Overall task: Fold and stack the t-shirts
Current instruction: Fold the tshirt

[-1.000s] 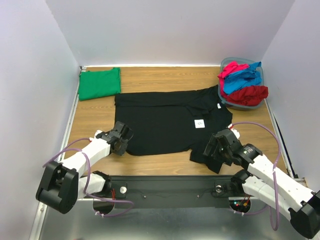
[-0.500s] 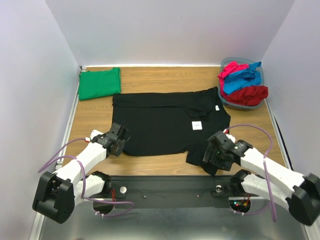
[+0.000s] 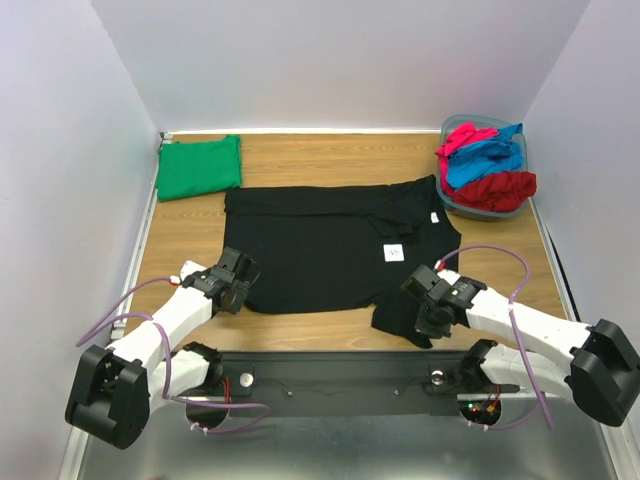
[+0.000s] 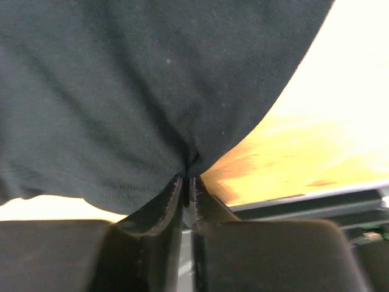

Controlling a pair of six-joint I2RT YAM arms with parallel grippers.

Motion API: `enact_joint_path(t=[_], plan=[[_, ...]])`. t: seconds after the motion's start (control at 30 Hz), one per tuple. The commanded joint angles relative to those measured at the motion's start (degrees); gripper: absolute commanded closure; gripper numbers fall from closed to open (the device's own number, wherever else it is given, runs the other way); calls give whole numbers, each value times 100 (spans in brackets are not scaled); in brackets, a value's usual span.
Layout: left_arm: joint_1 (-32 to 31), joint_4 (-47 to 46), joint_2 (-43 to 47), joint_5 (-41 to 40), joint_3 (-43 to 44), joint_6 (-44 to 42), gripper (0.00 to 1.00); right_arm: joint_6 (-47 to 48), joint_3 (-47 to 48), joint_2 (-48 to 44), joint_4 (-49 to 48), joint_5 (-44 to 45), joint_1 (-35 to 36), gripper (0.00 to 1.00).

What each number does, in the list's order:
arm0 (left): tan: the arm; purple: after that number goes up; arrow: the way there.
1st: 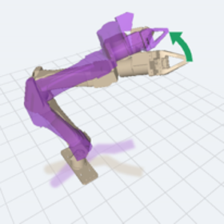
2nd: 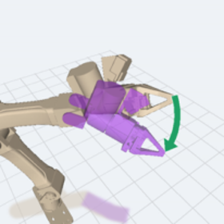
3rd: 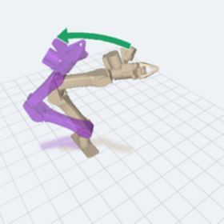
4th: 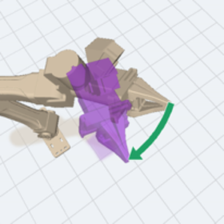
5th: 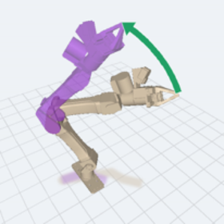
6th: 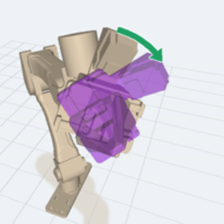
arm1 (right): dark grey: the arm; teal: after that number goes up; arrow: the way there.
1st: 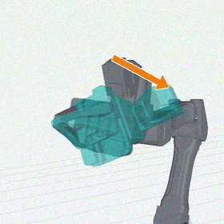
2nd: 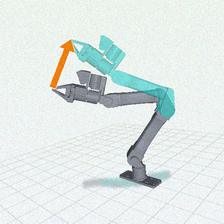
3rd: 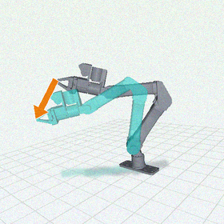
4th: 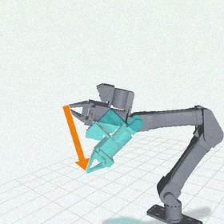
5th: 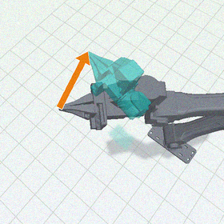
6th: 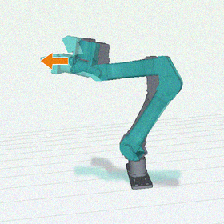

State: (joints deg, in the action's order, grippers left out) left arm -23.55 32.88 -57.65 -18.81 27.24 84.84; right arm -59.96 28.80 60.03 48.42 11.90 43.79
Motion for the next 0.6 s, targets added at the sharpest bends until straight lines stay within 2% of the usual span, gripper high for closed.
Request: enact_joint_path(t=[0.0,0.1,0.57], plan=[[52,87,52,-150,-9,-169,100,37,222,-9,-167,268,95,92],[52,87,17,-53,35,-274,100,177,477,-114,-44,488,95,100],[140,174,-379,-35,896,-828,100,512,2041,324,194,1894,42,100]])
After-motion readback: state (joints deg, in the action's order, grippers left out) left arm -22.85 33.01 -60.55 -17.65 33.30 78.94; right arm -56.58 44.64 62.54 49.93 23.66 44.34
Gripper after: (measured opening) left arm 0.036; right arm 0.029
